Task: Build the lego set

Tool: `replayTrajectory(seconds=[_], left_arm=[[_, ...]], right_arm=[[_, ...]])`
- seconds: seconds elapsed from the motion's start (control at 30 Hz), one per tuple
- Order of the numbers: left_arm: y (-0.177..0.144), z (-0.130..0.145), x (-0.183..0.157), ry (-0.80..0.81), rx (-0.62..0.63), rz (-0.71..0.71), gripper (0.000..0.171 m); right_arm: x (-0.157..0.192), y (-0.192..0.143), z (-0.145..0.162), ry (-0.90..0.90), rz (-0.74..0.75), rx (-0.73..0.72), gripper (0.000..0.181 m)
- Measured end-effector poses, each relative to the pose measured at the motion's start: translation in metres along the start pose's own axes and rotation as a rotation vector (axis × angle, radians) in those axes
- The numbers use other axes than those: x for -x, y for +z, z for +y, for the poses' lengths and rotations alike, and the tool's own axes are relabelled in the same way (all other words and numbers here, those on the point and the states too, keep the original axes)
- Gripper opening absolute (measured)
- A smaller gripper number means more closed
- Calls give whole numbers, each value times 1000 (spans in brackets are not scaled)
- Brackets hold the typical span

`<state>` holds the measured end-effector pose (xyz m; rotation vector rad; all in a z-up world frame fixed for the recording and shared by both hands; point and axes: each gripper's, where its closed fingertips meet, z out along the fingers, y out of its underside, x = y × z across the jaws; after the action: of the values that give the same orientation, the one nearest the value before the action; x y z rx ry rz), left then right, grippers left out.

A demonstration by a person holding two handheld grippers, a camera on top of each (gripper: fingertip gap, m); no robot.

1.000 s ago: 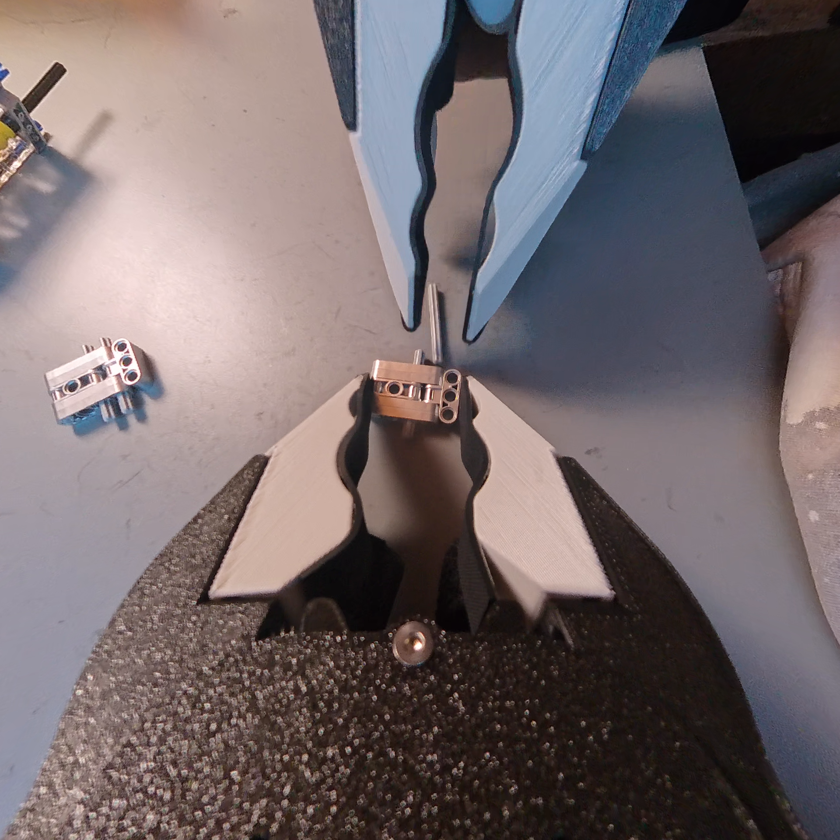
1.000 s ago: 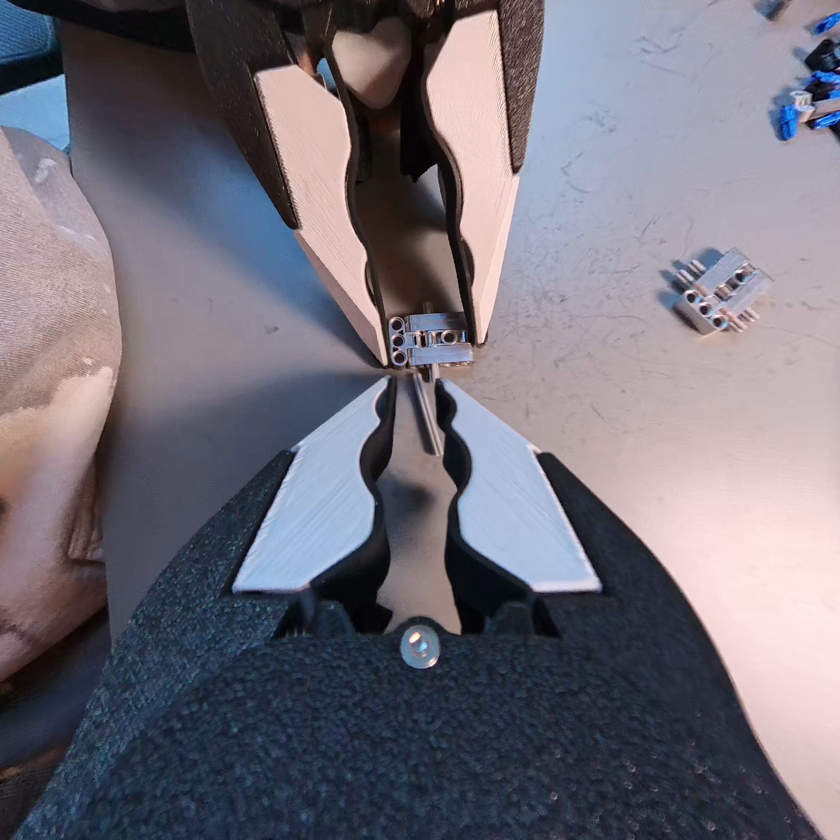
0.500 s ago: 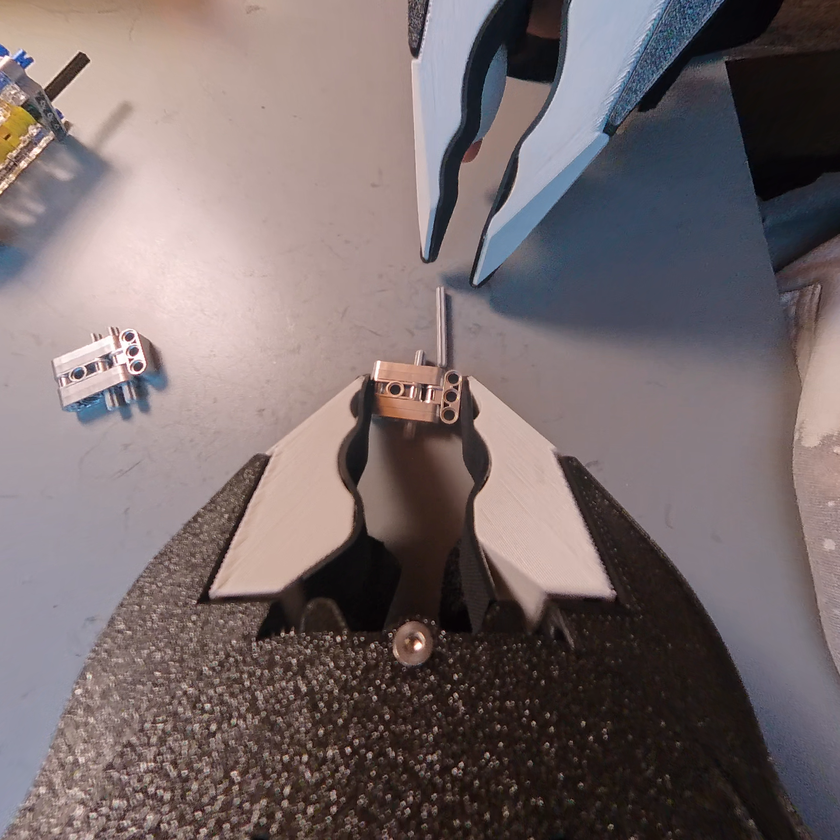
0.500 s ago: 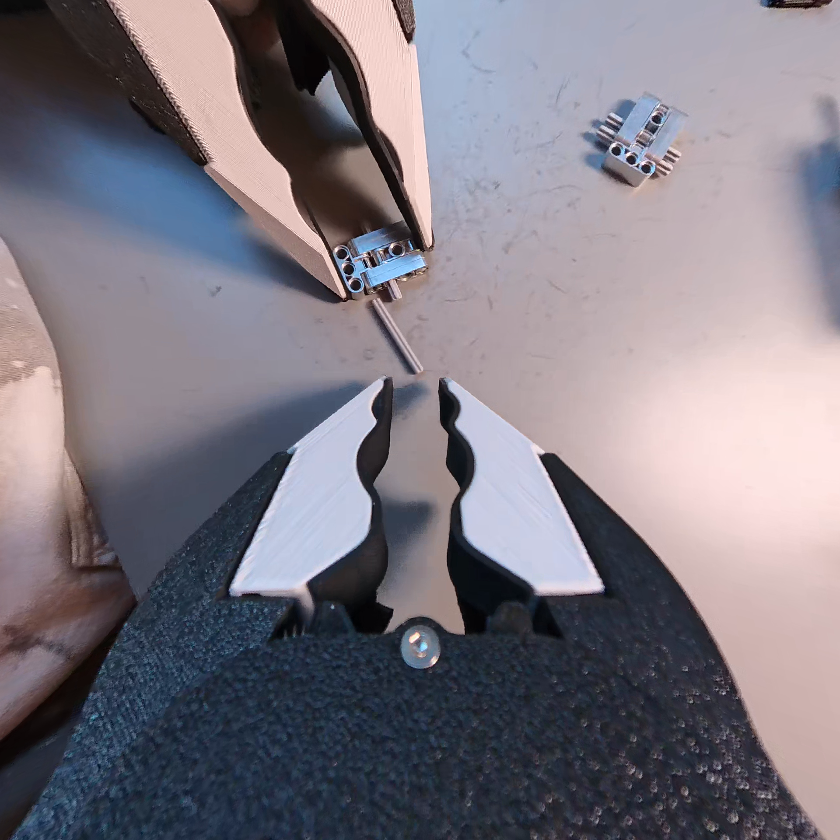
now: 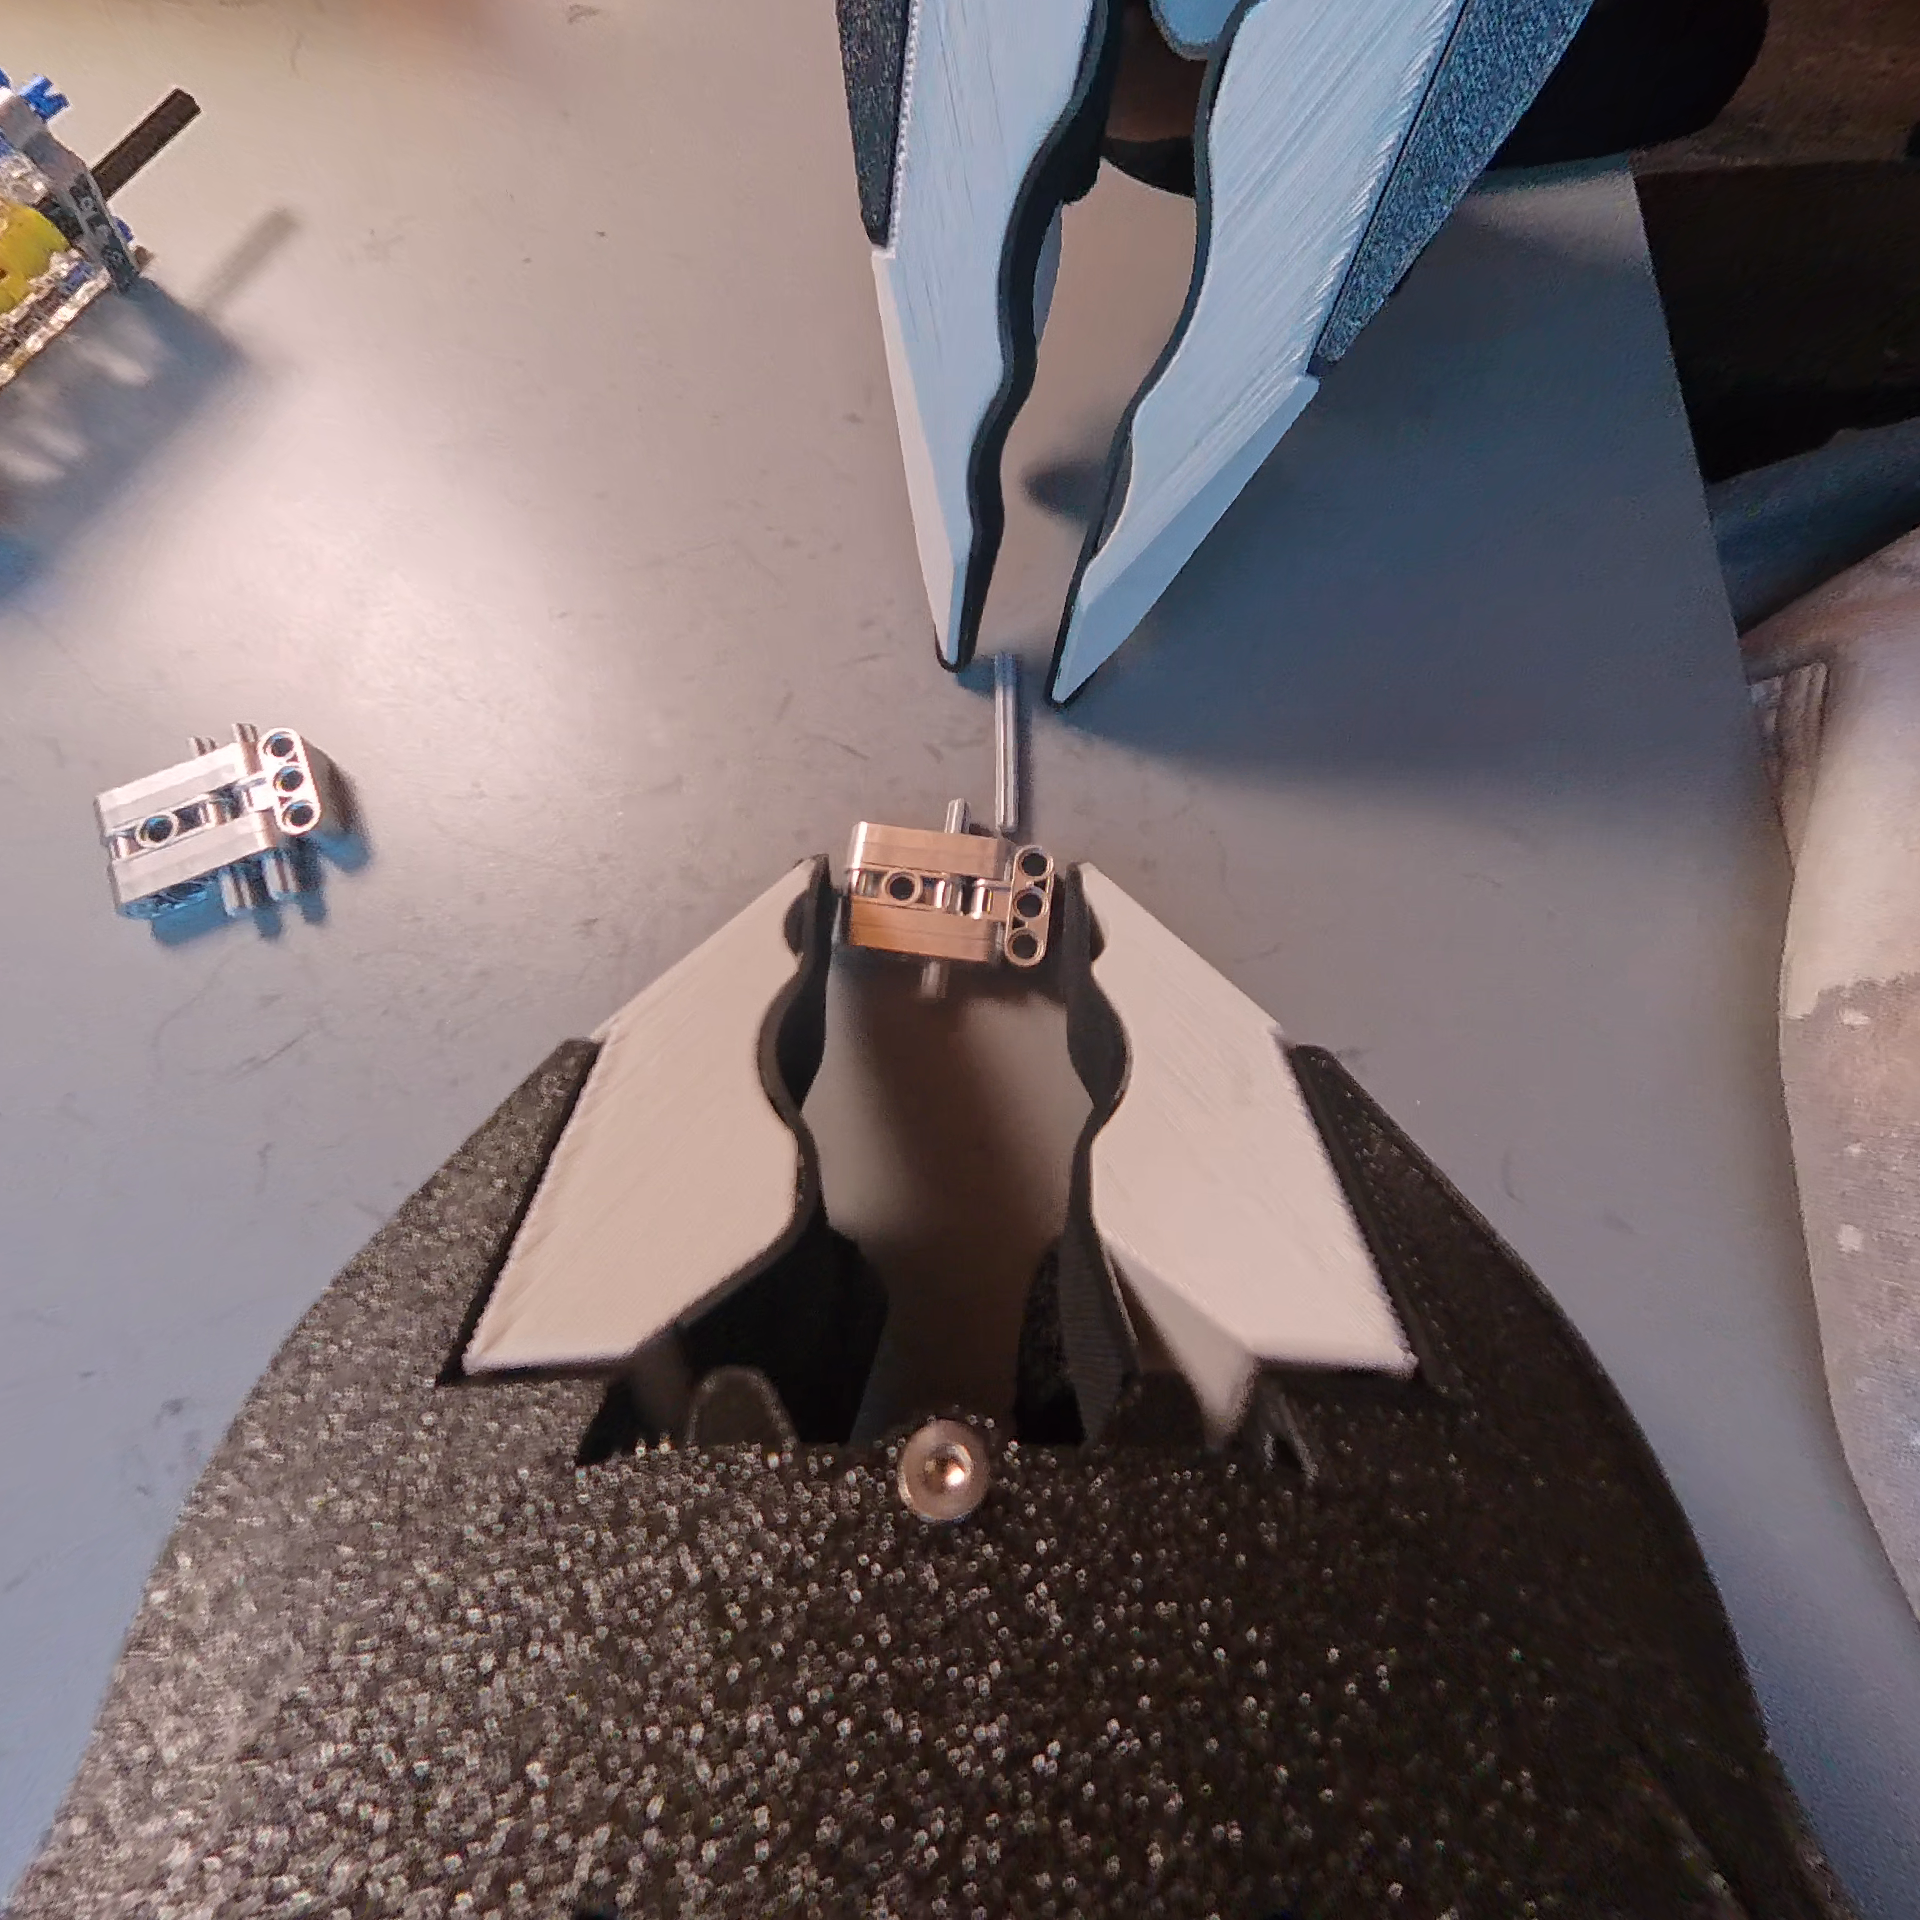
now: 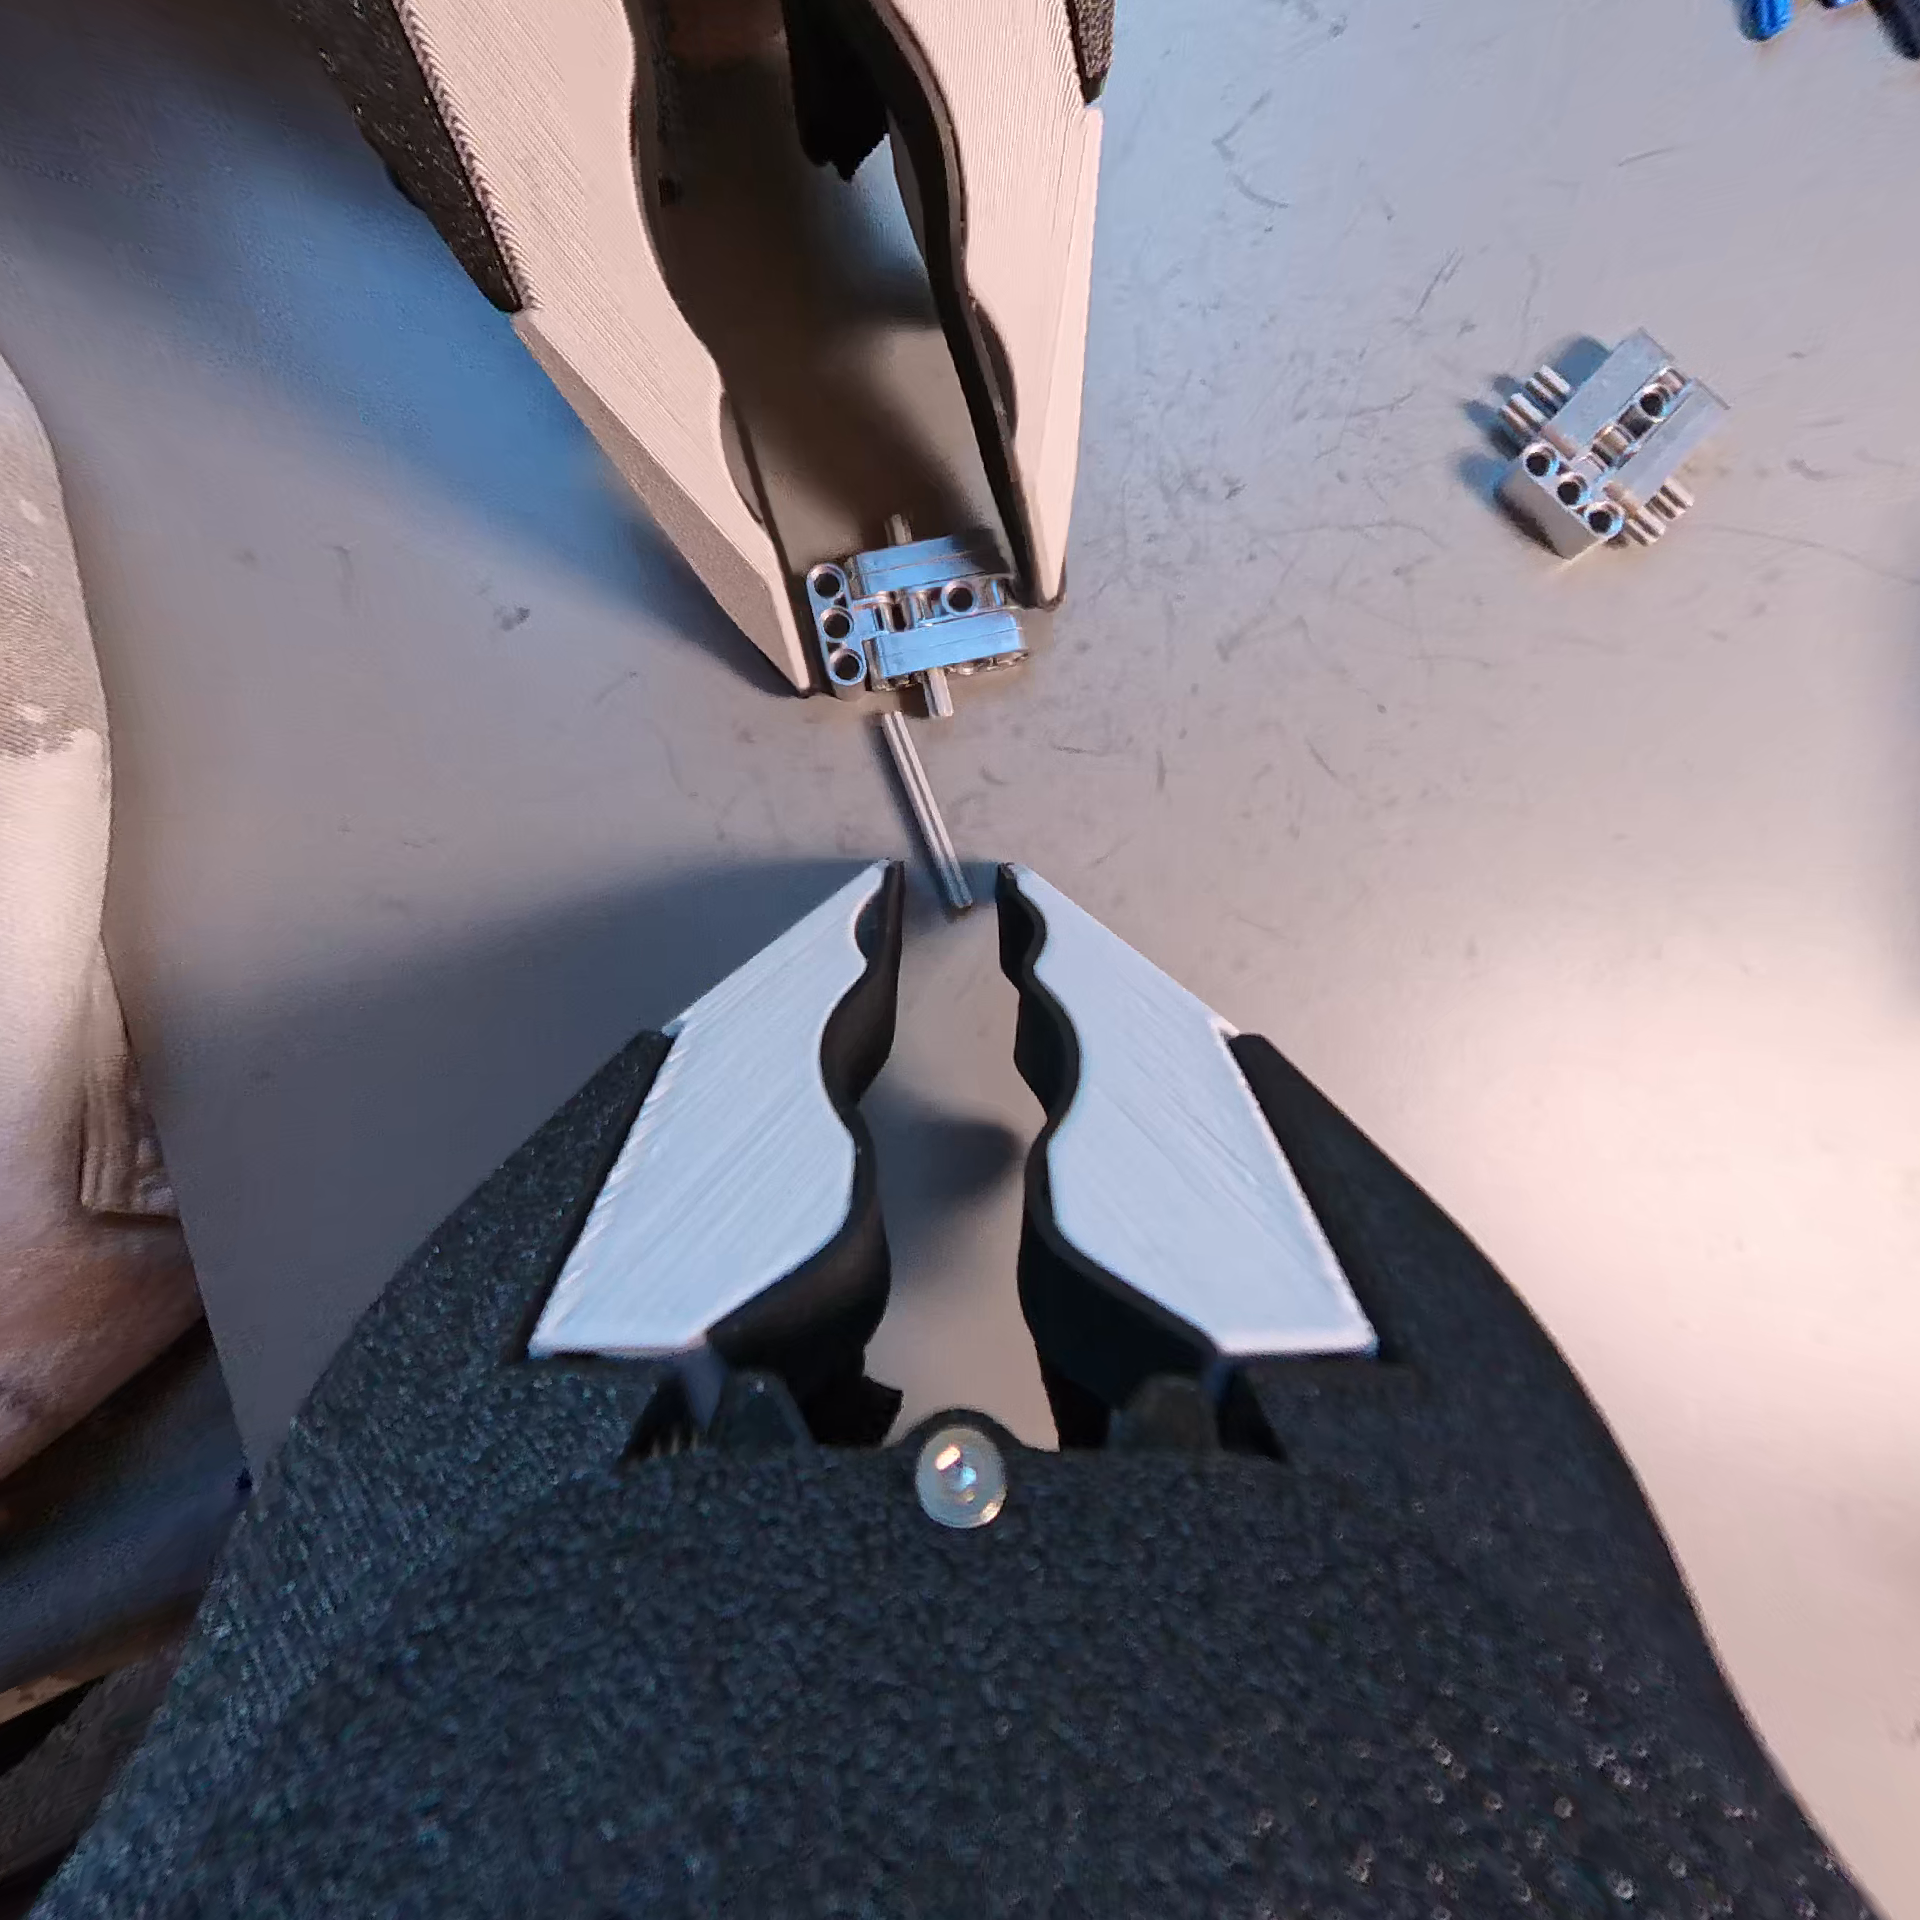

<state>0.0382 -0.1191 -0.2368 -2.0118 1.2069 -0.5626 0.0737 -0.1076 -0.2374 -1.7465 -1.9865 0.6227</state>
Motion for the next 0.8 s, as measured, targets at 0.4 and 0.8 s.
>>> replayTrajectory(seconds=[0.4,0.8], left_arm=[[-9,-11,1,-13,-82,19,44],[-13,-19,-13,75,-127,62,5]], right_arm=[[3,1,-1,-90,6,29,2],[16,-11,-31,-243,44,-113,2]])
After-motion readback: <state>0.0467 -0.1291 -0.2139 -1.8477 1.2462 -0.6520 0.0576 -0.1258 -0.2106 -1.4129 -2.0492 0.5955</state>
